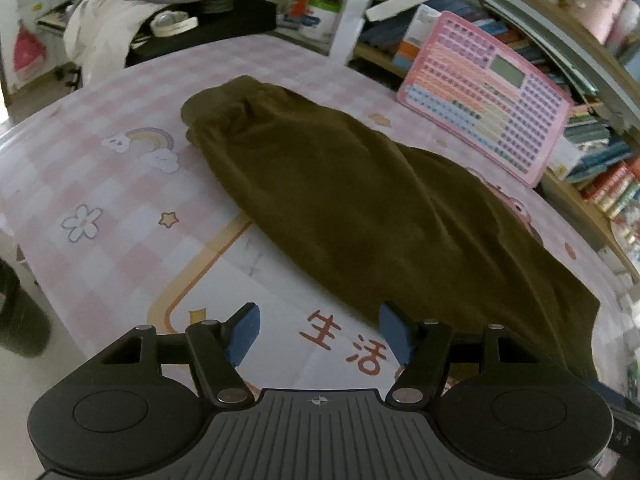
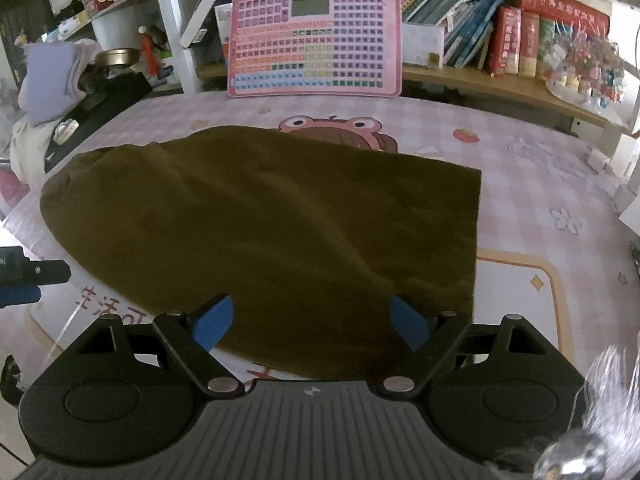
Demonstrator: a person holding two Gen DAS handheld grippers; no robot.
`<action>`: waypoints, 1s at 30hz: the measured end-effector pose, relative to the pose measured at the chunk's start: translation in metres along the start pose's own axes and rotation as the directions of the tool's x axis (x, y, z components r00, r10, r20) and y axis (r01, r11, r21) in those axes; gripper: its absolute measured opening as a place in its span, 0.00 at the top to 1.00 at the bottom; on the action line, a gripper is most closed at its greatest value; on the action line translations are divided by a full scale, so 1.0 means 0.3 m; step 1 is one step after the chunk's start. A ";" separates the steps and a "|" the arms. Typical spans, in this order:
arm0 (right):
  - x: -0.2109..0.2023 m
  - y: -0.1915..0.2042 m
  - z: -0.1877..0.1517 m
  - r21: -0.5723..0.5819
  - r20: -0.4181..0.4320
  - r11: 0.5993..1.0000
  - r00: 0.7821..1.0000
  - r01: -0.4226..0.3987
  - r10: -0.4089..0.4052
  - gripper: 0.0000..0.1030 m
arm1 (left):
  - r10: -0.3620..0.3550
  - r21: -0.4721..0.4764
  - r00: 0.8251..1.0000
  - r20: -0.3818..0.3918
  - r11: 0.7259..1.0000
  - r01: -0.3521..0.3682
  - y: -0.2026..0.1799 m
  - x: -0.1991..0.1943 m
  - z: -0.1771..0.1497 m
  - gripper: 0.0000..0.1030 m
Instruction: Fold clothes
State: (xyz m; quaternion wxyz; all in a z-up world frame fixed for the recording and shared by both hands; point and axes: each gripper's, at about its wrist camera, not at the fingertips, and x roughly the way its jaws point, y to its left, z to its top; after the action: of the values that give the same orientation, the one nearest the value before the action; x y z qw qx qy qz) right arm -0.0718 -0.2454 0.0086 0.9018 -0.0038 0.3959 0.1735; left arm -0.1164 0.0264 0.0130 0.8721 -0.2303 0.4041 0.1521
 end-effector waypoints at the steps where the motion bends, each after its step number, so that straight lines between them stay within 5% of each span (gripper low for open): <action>1: 0.001 -0.011 -0.001 0.007 -0.001 1.000 1.000 0.000 0.000 0.17 | 0.006 -0.007 1.000 -0.001 1.000 -0.006 -0.001 0.004 0.004 0.35; 9: 0.028 -0.034 0.012 0.037 -0.009 0.999 1.000 0.014 -0.014 0.17 | 0.009 -0.023 1.000 -0.024 1.000 -0.009 0.004 0.054 0.049 0.35; 20: 0.110 0.081 0.085 0.047 -0.001 0.999 1.000 0.027 -0.027 0.17 | -0.028 -0.142 0.998 -0.054 0.990 0.020 0.165 0.145 0.180 0.35; 30: 0.240 0.259 0.178 -0.020 0.042 0.999 0.998 0.047 -0.046 0.17 | -0.196 -0.345 0.979 -0.049 0.924 0.168 0.351 0.239 0.260 0.39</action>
State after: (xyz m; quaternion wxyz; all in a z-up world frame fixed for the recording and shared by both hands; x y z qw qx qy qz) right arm -0.0130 -0.1423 0.0040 0.9134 -0.0189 0.3752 0.1565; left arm -0.0694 0.1623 -0.0276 0.8123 -0.4195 0.3845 0.1280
